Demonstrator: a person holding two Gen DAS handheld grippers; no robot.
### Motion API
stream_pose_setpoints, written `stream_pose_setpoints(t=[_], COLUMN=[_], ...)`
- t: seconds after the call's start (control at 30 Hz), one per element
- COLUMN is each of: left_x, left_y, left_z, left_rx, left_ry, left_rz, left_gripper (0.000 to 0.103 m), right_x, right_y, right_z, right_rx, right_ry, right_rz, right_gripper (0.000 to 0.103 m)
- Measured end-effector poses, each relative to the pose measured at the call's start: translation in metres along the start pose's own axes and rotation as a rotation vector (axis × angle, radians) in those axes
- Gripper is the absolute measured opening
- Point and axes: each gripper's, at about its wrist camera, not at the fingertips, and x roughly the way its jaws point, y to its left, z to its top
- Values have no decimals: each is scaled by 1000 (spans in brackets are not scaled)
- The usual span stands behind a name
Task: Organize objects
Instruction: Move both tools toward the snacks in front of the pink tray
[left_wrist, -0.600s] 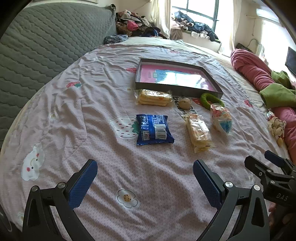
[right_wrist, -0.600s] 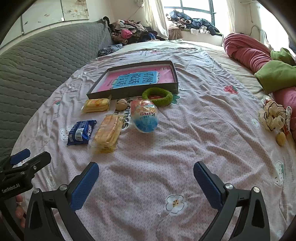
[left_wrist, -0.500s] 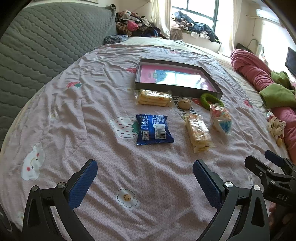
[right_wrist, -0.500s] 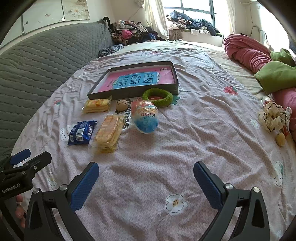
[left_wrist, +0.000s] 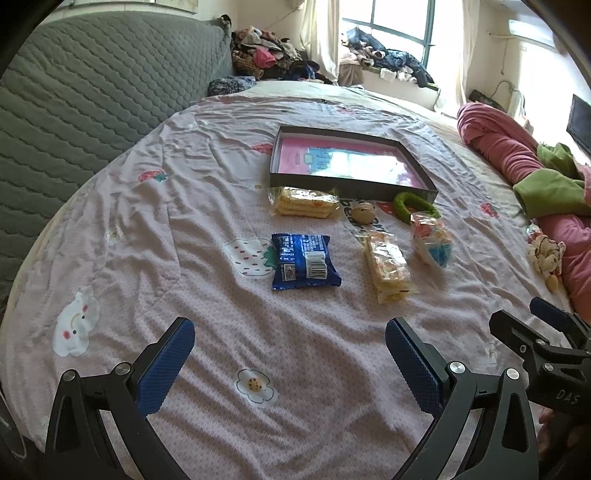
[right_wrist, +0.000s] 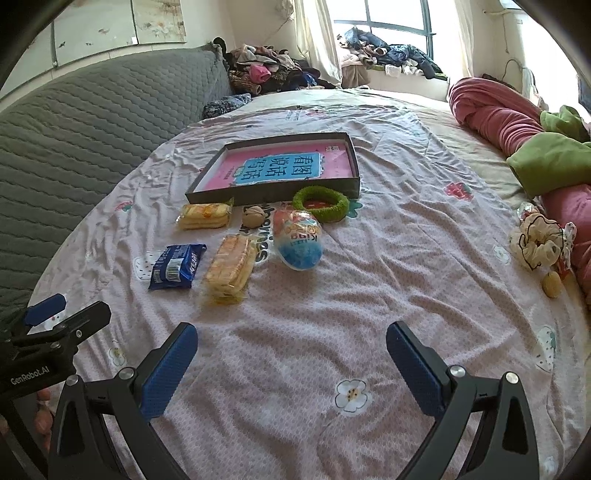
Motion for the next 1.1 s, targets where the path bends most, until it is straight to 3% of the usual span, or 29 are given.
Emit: stream_pose_setpoints(t=[0.67,1.1], left_x=[-31,-14], left_y=[-1,-10], left_z=[-14,1], left_rx=[-13,31], left_ry=[-14,-9], left_rz=[-16,-1], left_gripper=[103,103], right_x=[-32,-6], right_y=[-5,-9], right_z=[-6,8], right_rx=[5,34], right_ry=[-11,43], right_rz=[14,17], right_gripper=[103,103])
